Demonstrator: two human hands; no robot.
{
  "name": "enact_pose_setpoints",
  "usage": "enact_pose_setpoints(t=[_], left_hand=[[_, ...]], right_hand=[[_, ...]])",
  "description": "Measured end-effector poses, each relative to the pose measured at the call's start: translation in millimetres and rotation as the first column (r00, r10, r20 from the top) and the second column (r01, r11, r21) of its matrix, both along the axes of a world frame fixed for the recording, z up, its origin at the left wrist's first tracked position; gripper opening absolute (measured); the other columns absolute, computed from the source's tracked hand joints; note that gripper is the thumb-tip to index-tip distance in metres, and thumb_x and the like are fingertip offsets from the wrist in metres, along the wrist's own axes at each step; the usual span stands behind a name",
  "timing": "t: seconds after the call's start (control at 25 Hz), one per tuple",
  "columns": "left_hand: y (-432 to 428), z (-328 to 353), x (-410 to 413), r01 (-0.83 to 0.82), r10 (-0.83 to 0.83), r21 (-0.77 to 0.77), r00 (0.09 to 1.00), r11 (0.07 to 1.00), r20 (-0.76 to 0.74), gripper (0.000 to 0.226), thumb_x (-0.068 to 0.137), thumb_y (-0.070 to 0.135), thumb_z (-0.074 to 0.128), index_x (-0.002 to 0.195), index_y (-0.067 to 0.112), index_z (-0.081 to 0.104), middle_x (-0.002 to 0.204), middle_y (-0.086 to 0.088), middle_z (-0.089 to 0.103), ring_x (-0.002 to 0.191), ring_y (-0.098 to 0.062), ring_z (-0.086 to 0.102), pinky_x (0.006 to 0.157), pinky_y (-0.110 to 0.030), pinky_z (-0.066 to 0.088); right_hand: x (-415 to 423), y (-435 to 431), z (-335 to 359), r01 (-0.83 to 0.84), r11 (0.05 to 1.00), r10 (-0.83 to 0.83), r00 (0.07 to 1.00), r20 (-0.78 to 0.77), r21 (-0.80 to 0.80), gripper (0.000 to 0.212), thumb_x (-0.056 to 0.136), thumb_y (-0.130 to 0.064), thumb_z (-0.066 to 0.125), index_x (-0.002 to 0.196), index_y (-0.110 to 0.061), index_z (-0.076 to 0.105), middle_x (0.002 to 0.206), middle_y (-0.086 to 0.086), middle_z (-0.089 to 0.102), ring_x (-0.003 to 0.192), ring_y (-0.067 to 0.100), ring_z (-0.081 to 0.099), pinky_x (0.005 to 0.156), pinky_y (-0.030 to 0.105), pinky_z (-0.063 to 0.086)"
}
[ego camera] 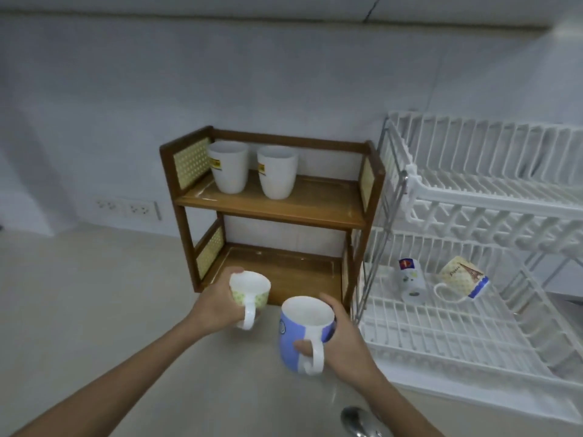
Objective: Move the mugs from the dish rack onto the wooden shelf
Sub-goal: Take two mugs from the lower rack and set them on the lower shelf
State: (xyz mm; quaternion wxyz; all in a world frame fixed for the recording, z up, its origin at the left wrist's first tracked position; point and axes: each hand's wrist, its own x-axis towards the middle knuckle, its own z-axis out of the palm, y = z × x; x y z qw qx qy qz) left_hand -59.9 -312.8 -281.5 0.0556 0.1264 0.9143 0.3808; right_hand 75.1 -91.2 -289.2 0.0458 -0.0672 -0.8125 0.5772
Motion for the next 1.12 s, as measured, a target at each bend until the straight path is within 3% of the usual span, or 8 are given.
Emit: enact_pose_setpoints(t=[0.12,0.28,0.4,0.64,0.84,0.96,1.04,1.12], left_hand=[[-12.7,-22.9,-42.1,-0.082,0.083,0.04,0.996,0.996,-0.033,0.087,0.056,0.03,0.084,0.13,0.031,0.038,0.116,0.001,0.059,0.105,-0.025,0.059,0.081,-0.026,0.043],[-13.6,-47.2,-89.0,-0.141,0.14,0.066,0.99,0.988,0.01,0.097,0.062,0.022,0.08,0.144,0.024,0.029,0.135,-0.008,0.053,0.122,-0.031,0.052,0.094,-0.036,0.045],[-11.4,-61.7,-118.6,-0.204,0.198,0.079,0.977,0.976,0.072,0.096,0.064,0.019,0.076,0.145,0.027,0.027,0.139,-0.007,0.05,0.126,-0.03,0.049,0.099,-0.039,0.044],[-7.3,-82.3,-154.8,-0.225,0.192,0.243,0.97,0.944,0.151,0.103,0.057,0.009,0.081,0.146,0.022,0.03,0.145,-0.007,0.044,0.134,-0.028,0.039,0.11,-0.037,0.033],[-6.5,-87.7,-163.4,-0.199,0.176,0.278,0.979,0.94,0.105,0.096,0.063,0.026,0.087,0.143,0.018,0.034,0.145,-0.007,0.044,0.136,-0.026,0.038,0.115,-0.043,0.03],[-11.2,-84.2,-162.3,-0.13,0.11,0.262,0.99,0.956,0.092,0.099,0.063,0.019,0.087,0.145,0.016,0.031,0.146,-0.008,0.042,0.137,-0.025,0.037,0.116,-0.042,0.029],[-14.7,-79.5,-160.4,-0.107,0.083,0.231,0.99,0.967,0.113,0.096,0.068,0.015,0.084,0.146,0.016,0.028,0.148,-0.007,0.04,0.138,-0.026,0.035,0.116,-0.041,0.028],[-17.9,-72.5,-151.2,-0.104,0.081,0.208,0.99,0.973,0.115,0.085,0.079,0.013,0.075,0.148,0.017,0.026,0.15,-0.007,0.039,0.139,-0.026,0.034,0.116,-0.04,0.028]], right_hand=[[-67.3,-23.0,-1.6,0.072,0.99,-0.064,0.996,-0.066,0.119,0.087,0.051,-0.04,0.089,0.122,-0.044,0.038,0.106,-0.027,0.055,0.099,-0.001,0.055,0.072,0.007,0.046],[-147.6,-30.3,-18.0,0.18,0.97,-0.179,0.984,-0.022,0.161,0.086,0.057,-0.032,0.089,0.129,-0.028,0.042,0.118,-0.005,0.06,0.108,0.015,0.056,0.09,0.033,0.05],[-187.9,-33.7,-37.7,0.281,0.944,-0.29,0.957,0.028,0.172,0.077,0.063,-0.023,0.087,0.126,-0.028,0.044,0.121,-0.002,0.061,0.112,0.018,0.057,0.093,0.035,0.05],[-226.9,-41.0,-60.1,0.388,0.911,-0.404,0.908,0.113,0.137,0.087,0.058,-0.02,0.089,0.133,-0.018,0.045,0.128,0.003,0.059,0.118,0.022,0.054,0.102,0.038,0.045],[-232.3,-41.5,-71.6,0.341,0.932,-0.354,0.928,0.114,0.122,0.093,0.053,-0.016,0.092,0.133,-0.018,0.044,0.126,0.001,0.057,0.119,0.023,0.053,0.103,0.041,0.044],[-226.5,-41.5,-71.9,0.322,0.937,-0.339,0.931,0.131,0.137,0.101,0.054,-0.015,0.091,0.138,-0.022,0.037,0.132,-0.001,0.052,0.121,0.021,0.049,0.104,0.041,0.043],[-222.0,-39.3,-65.8,0.224,0.95,-0.261,0.952,0.16,0.216,0.101,0.06,-0.015,0.089,0.142,-0.021,0.029,0.142,0.003,0.045,0.129,0.021,0.044,0.109,0.04,0.038],[-211.1,-35.9,-56.4,0.136,0.964,-0.178,0.969,0.174,0.227,0.103,0.064,-0.016,0.087,0.143,-0.022,0.022,0.148,0.003,0.037,0.133,0.018,0.038,0.109,0.031,0.032]])
